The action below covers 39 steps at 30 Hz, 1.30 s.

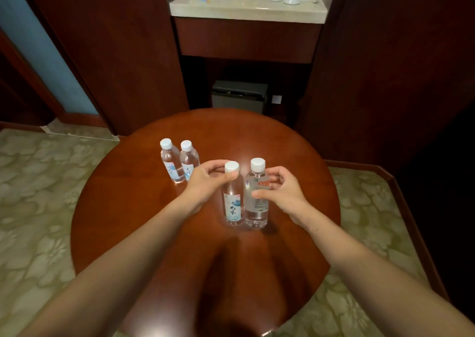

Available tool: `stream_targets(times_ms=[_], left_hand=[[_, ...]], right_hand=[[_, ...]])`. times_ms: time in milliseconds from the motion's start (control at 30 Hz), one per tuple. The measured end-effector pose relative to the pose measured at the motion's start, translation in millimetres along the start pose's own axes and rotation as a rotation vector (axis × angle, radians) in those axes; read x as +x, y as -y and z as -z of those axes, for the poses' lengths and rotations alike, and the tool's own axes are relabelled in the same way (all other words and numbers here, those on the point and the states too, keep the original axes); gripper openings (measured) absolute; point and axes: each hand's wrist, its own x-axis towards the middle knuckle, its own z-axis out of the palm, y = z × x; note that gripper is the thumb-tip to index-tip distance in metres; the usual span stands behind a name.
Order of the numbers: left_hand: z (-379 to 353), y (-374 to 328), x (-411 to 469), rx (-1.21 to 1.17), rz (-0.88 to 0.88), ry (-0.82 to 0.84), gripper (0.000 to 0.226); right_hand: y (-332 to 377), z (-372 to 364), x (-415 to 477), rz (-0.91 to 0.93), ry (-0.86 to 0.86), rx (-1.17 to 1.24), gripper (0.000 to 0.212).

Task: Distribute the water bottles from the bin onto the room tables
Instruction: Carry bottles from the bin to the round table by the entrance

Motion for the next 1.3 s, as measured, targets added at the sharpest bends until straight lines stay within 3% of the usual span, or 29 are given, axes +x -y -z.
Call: stream_targets(times_ms=[300,733,1000,1300], left_hand=[[4.2,30.8,86.1,0.046,0.018,0.065,0.035],[6.2,58.2,98.4,0.037,0.04,0.079,0.044],[7.1,38.6,80.4,0.254,-0.013,0.17,0.048],[14.9,22.5,61.7,0.288,0.185,0.255,0.088]], right_hand=[[-27.1,-11.2,87.0,-0.055,-0.005,0.018,0.062],[-52.7,-22.0,96.1,-0.11,-0.006,0.0,0.066],[-25.4,-22.7,81.3,0.014,0.123,-0.28,0.077],[26.6,-31.5,81.3,0.192,0.297,-0.742,0.054]])
